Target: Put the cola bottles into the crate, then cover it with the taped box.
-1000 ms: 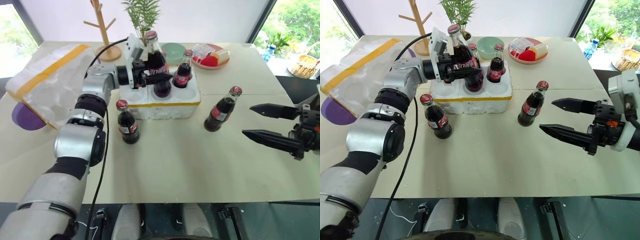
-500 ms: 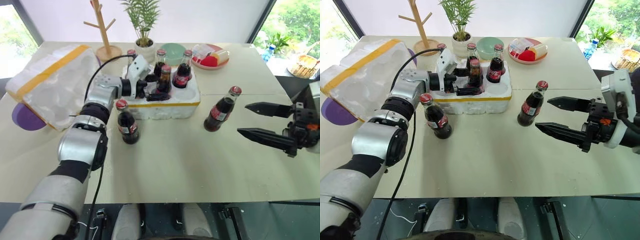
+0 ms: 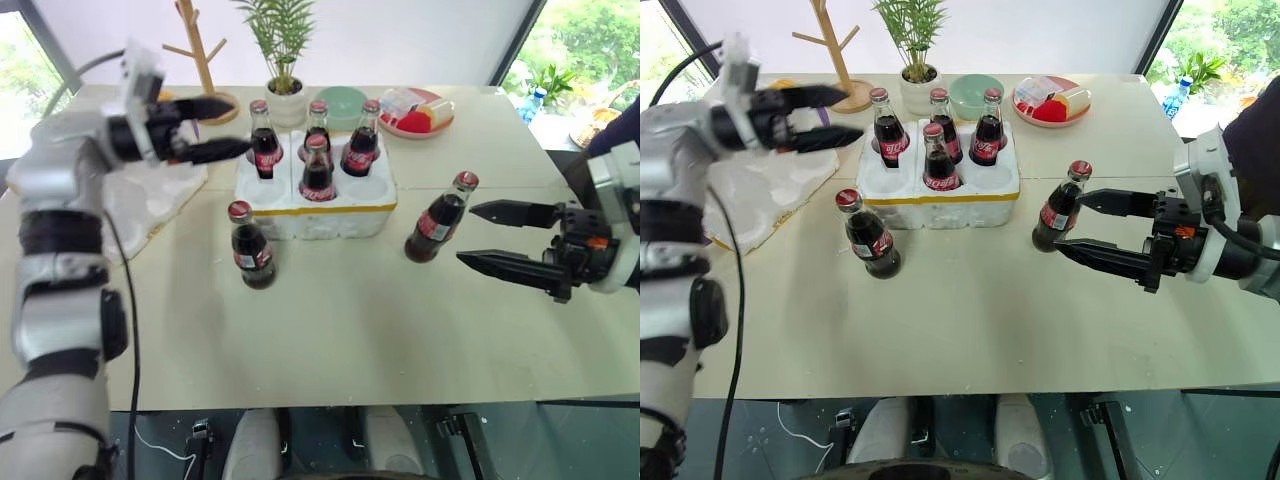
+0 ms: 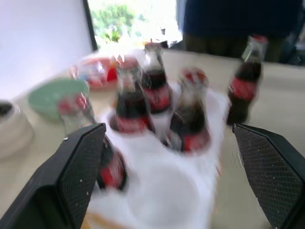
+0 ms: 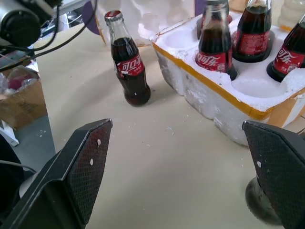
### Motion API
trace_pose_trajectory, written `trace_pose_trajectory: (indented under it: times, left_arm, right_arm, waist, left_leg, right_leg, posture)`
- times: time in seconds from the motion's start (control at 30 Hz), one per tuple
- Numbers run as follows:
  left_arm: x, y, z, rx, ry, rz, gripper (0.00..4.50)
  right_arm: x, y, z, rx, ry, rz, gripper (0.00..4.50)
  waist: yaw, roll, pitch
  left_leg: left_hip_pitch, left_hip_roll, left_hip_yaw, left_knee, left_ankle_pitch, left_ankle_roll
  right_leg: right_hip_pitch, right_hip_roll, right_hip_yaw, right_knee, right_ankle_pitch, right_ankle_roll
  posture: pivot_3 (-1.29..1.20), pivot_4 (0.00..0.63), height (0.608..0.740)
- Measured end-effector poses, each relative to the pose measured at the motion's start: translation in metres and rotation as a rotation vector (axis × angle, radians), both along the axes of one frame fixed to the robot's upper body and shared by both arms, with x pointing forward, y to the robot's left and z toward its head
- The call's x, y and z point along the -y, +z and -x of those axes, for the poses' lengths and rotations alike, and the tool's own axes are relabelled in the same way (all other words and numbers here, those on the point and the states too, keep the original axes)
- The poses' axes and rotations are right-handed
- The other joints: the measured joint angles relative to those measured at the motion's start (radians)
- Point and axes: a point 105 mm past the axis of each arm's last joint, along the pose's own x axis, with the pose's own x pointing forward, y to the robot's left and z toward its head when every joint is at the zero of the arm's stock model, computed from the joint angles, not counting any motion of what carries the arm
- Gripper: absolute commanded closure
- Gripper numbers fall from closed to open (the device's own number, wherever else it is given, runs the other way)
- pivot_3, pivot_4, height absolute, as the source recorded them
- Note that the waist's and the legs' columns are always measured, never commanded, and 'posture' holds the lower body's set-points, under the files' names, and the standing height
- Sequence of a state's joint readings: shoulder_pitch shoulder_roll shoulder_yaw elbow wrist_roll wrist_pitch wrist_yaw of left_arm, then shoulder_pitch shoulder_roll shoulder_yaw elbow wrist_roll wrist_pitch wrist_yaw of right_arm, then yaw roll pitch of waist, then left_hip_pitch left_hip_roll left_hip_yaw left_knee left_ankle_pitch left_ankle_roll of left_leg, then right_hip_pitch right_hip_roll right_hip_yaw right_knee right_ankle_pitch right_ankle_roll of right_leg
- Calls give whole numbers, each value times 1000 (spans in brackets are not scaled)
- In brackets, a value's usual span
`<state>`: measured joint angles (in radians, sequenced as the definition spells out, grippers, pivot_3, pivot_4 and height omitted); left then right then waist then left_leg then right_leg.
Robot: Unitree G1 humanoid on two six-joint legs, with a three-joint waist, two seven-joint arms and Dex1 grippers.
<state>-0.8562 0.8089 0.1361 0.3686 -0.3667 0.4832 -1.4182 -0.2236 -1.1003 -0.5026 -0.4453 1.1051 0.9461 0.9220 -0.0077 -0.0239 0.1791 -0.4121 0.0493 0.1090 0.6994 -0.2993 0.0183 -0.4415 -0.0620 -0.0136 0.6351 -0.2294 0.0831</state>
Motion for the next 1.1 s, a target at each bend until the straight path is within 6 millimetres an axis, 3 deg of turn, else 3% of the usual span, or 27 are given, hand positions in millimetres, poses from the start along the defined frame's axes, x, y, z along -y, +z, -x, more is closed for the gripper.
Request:
trace_pose_trajectory:
  times: [0.1,0.23,0.37,1.0,1.1]
  left_arm:
    - [-13,-30,27,-104,8,-79,43]
    - [-20,-28,49,-82,32,-127,43]
    - [-2,-42,60,-76,-13,-138,43]
    - [60,-95,32,-143,-127,-140,43]
    - [64,-93,30,-140,-138,-140,832]
  right_arm:
    - [1,0,-3,-13,8,10,0]
    - [0,3,-5,-16,38,21,0]
    - [-3,2,-8,-25,66,34,0]
    - [-11,2,-2,-23,131,62,0]
    - [-11,4,-2,-12,120,63,0]
  waist:
    - [2,-1,0]
    - [14,0,0]
    - [23,0,0]
    - [20,0,0]
    - [20,0,0]
  left_leg:
    - [0,0,-1,0,0,0]
    - [1,-1,0,0,0,0]
    - [3,-1,0,0,0,0]
    - [3,-2,1,0,0,0]
    - [3,-2,0,0,0,0]
  right_leg:
    - [1,-1,-1,0,0,0]
    - [3,-2,0,-2,0,-1]
    - [5,-3,0,-2,-2,-3]
    - [5,0,0,-2,0,0]
    - [5,0,0,-2,0,0]
  posture:
    - [0,150,740]
    - [0,150,740]
    - [0,150,740]
    - [0,150,740]
    - [0,150,740]
